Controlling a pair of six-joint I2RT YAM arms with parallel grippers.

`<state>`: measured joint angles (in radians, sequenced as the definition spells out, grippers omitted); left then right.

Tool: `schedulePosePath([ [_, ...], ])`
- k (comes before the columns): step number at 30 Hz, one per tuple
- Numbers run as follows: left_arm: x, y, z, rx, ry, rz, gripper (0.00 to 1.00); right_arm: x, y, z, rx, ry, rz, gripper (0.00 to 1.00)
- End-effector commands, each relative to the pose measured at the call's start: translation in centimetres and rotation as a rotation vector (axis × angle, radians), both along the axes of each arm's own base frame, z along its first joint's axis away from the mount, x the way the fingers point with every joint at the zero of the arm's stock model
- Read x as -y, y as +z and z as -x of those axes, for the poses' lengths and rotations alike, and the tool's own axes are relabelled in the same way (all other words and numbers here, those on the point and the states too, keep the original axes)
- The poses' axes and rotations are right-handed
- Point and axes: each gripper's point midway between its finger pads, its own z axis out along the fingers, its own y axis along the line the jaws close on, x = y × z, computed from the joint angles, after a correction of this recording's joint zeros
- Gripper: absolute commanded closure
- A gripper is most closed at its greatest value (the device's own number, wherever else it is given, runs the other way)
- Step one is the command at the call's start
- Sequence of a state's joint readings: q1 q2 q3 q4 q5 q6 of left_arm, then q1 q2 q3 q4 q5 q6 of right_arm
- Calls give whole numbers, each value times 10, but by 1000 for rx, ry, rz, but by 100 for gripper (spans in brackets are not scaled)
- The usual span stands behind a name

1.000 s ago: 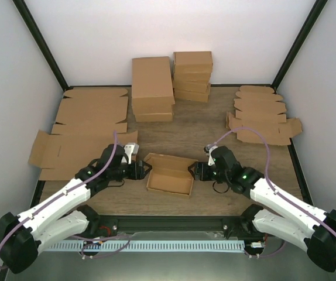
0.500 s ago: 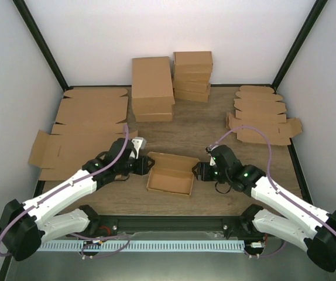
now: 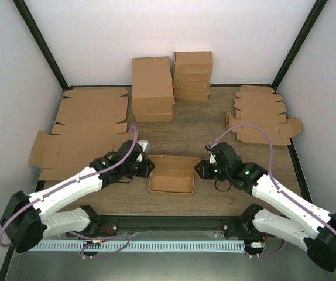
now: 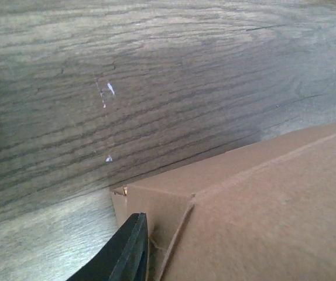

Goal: Fold the paper box

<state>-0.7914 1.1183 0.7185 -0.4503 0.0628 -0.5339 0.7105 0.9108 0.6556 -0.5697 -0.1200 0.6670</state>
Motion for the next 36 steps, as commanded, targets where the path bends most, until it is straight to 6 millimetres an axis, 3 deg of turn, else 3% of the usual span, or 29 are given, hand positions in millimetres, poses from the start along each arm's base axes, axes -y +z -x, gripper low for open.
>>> schedulePosePath([
  [1, 6, 7, -3, -19, 46, 26, 75, -9, 16, 1, 6, 15, -44, 80],
  [10, 19, 10, -1, -77, 138, 151, 79, -18, 11, 1, -29, -20, -125, 85],
  [16, 17, 6, -3, -71, 162, 137, 83, -24, 10, -4, -25, -41, -171, 87],
  [28, 14, -15, 4, -89, 171, 134, 84, -19, -25, 2, -53, -55, -71, 93],
  [36, 14, -8, 1, -74, 155, 99, 82, -14, -22, -8, -2, -52, 0, 94],
])
